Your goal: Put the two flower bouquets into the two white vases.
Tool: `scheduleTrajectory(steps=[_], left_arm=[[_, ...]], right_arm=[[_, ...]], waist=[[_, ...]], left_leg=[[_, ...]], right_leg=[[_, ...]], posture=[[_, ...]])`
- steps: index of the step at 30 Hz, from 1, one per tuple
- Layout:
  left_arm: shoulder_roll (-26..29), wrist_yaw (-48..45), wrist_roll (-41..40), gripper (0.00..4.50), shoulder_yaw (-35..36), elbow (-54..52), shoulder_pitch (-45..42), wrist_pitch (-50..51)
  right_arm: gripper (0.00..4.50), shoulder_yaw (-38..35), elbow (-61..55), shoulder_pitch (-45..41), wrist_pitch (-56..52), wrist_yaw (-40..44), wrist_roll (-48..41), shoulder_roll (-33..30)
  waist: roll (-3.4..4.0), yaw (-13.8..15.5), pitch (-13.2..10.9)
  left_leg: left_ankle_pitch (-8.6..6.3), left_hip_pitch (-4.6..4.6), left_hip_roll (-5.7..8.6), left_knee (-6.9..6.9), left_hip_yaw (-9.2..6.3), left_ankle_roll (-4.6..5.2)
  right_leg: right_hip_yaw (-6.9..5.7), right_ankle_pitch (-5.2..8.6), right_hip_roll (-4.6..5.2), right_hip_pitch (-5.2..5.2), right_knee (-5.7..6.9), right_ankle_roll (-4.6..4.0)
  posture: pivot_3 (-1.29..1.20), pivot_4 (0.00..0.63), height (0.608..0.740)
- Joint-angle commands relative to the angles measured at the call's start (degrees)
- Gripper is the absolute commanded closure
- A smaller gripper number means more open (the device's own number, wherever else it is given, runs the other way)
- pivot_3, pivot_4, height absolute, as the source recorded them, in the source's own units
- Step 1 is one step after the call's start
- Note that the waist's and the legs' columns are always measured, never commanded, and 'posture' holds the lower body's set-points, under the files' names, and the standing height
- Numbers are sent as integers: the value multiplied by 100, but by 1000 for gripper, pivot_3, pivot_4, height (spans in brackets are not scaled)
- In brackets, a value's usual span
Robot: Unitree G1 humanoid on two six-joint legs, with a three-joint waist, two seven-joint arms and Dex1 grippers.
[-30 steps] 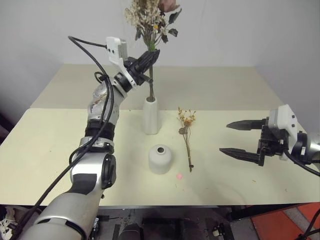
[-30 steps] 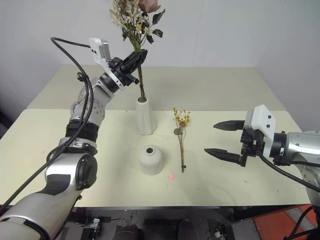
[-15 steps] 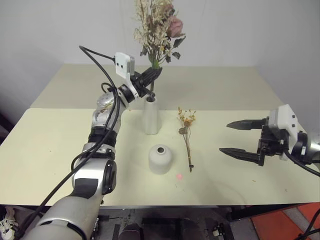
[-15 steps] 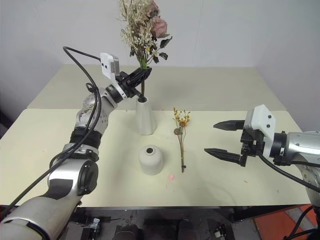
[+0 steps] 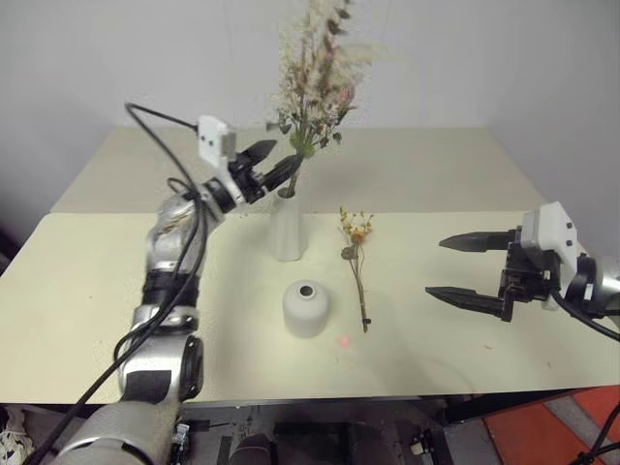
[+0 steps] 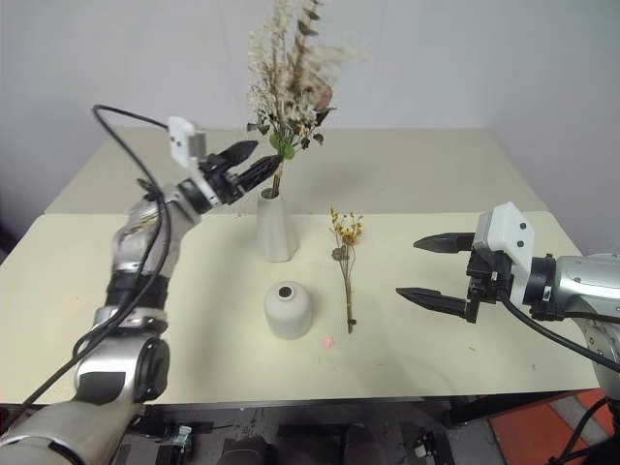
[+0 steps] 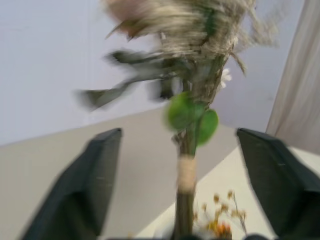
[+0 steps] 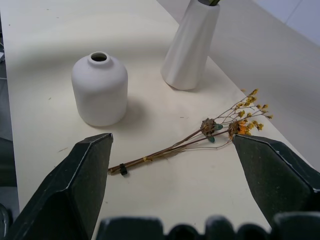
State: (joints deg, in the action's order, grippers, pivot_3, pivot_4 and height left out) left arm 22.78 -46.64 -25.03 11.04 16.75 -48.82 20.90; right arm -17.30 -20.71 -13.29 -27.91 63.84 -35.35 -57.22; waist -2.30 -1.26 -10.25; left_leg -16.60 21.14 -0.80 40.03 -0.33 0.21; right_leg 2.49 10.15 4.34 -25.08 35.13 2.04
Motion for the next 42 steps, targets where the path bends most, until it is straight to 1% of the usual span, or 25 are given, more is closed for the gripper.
scheduleTrajectory(steps=[1, 4, 6, 8, 10, 12, 15, 18, 22, 29, 34, 38, 39, 40, 42], left_arm=[[597, -153, -476, 70, 279, -1464, 631, 594], [1266, -518, -885, 70, 577, -2315, 1373, 900], [1682, -839, -1124, 70, 736, -2650, 1726, 1019], [2122, -1351, -1407, 70, 880, -2878, 2032, 1079], [2496, -1793, -1525, 70, 929, -3006, 2250, 1006], [2815, -2170, -1639, 70, 955, -3103, 2394, 992], [3095, -2574, -1766, 70, 965, -3186, 2520, 915], [3360, -3032, -1963, 70, 1015, -3243, 2588, 939], [3455, -3215, -1944, 70, 954, -3238, 2629, 862], [3364, -2984, -2022, 70, 1004, -3494, 2754, 907], [3369, -2847, -2120, 70, 1069, -3668, 2889, 936], [3385, -2718, -2231, 70, 1178, -3826, 3062, 991], [3389, -2701, -2247, 0, 1191, -3855, 3097, 994], [3390, -2681, -2267, 0, 1203, -3871, 3127, 997], [3399, -2658, -2290, 0, 1211, -3861, 3143, 996]], right_arm=[[0, -145, -68, -121, -194, -83, -196, -62], [0, 20, -44, -232, -631, -378, -174, -120], [0, 194, -83, -480, -1381, -891, -325, -39], [0, 282, -141, -849, -2435, -1477, -896, 222], [0, 439, -117, -1292, -3462, -2005, -1308, 466], [0, 497, 135, -1761, -4423, -2588, -1591, 894], [0, 633, 473, -2261, -5426, -3154, -1609, 1389], [0, 990, 992, -2712, -6265, -3637, -1280, 1952], [0, 1367, 1528, -3007, -6459, -3817, -1284, 2233], [0, 1737, 2542, -3448, -6459, -4170, -713, 2799], [0, 2062, 2810, -3555, -6401, -4228, -256, 2998], [0, 2399, 2950, -3621, -6270, -4111, -23, 3075], [374, 2495, 2954, -3627, -6221, -4081, 38, 3077], [549, 2734, 2864, -3631, -6127, -4047, 120, 3077], [1254, 3302, 2630, -3647, -5905, -3916, 296, 3012]], waist=[[1, -12, 0], [1, 27, 1], [1, 41, 0], [1, 45, 1], [1, 58, 1], [1, 51, 0], [1, 50, 1], [0, 40, 1], [1, 35, 0], [1, 2, 1], [2, -44, 2], [-3, -97, 11], [-4, -113, 12], [-7, -121, 15], [-10, -149, 21]], left_leg=[[0, -1, -1, -1, 0, 0], [0, -1, -2, 1, 0, 0], [0, -2, -2, 0, 1, 0], [0, -1, -2, 0, 2, 0], [0, -1, -3, -1, 0, 0], [0, -1, -2, -3, 0, 0], [0, 1, -1, -3, 2, 0], [0, 3, -3, -8, 1, 0], [0, 7, -2, -11, 2, 0], [0, 5, -3, -13, 2, 0], [0, 4, -3, -14, 2, 0], [0, -2, -4, -14, 0, 0], [0, -4, -4, -14, 0, 0], [0, -5, -4, -14, 0, 0], [0, -8, -5, -14, 0, 0]], right_leg=[[0, 0, -1, 0, 0, 0], [-2, 0, 1, 0, 0, 0], [-2, 0, 2, 1, -1, 0], [-4, 1, 1, 0, 0, -2], [-8, 2, -1, 1, -2, -3], [-7, 3, 0, 1, -4, -5], [-6, 3, -1, 1, -7, -5], [-8, 3, -4, -2, -10, -5], [-8, 3, -3, -7, -9, -5], [-7, 2, -3, -7, -9, -5], [-7, 2, -3, -9, -7, -5], [-8, 2, -4, -4, -6, -5], [-8, 2, -4, -2, -6, -5], [-7, 2, -4, -1, -5, -5], [-7, 2, -5, -1, -4, -5]], posture=[[0, 150, 740], [0, 150, 740], [0, 150, 740], [0, 150, 740], [0, 150, 740], [0, 150, 740], [0, 150, 740], [0, 150, 740], [0, 150, 740], [0, 150, 740], [0, 150, 740], [0, 150, 740], [0, 150, 740], [0, 150, 740], [0, 150, 740]])
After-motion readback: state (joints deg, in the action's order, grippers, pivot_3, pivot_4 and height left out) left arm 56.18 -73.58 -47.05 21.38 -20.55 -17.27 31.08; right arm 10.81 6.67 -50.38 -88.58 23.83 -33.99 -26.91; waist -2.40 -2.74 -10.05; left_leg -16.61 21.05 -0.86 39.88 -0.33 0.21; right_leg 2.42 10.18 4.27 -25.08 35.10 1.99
